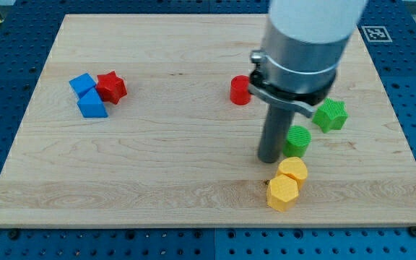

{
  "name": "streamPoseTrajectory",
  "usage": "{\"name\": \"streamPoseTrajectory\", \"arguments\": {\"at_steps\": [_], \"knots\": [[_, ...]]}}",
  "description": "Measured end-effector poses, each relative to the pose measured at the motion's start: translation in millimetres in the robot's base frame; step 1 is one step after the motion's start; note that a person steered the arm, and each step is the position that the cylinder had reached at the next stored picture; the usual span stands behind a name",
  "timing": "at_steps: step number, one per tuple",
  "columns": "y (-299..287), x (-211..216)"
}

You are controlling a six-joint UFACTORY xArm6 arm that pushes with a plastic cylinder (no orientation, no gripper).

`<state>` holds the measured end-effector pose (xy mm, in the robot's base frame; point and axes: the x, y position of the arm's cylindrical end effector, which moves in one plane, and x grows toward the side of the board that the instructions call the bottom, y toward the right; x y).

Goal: Move the yellow hexagon to the left of the green circle

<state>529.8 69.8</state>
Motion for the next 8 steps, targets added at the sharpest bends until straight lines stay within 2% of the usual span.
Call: {"name": "streamPoseTrajectory", "arguments": {"at_steps": [1,2,4,6,8], "knots": [[-45,23],[-56,85],[33,89],[59,87],[33,63]]}}
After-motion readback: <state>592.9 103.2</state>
